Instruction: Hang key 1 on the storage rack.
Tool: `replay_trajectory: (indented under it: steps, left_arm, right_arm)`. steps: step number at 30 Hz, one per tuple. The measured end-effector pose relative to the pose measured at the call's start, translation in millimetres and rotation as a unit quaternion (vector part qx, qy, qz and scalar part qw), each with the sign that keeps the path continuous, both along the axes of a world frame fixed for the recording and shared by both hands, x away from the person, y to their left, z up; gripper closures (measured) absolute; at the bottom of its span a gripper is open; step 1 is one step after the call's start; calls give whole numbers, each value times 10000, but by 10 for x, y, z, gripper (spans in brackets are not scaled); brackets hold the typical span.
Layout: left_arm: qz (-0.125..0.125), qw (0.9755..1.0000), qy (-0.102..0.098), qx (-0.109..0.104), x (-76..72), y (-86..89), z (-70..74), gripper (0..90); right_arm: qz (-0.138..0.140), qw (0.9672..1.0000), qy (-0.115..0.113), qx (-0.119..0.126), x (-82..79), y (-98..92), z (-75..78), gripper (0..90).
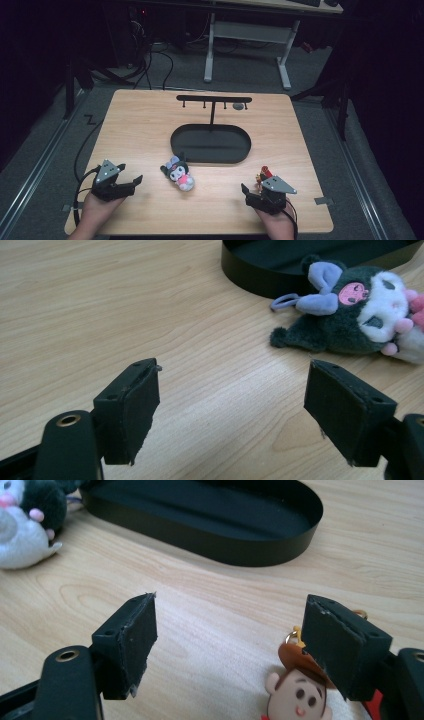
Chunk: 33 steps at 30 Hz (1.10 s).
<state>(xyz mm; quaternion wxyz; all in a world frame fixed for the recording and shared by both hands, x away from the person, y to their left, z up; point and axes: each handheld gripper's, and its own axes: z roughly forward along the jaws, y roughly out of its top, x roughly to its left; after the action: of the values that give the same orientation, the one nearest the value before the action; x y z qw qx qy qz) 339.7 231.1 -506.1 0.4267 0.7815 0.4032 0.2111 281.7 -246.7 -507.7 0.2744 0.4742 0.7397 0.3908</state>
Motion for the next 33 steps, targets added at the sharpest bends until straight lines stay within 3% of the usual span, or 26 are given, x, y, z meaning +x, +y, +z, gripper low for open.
replay_trajectory:
  steps: [5, 19, 27, 33]
  left_arm:
    - [-109, 9999, -16, 118, 19, -42, -8, 229]
    - [-185, 9994, -169, 252, -35, -40, 27, 220]
    - [-244, 9990, -172, 329, -63, -63, 6, 216]
    - [-288, 9988, -182, 356, -83, -58, 12, 216]
  right_arm:
    - [123, 9997, 190, -69, -6, 13, -16, 226]
    - [303, 9989, 261, -240, 24, 118, -15, 256]
    - [353, 9976, 533, -271, 31, 152, -13, 258]
    - [372, 9959, 676, -474, 32, 182, 0, 274]
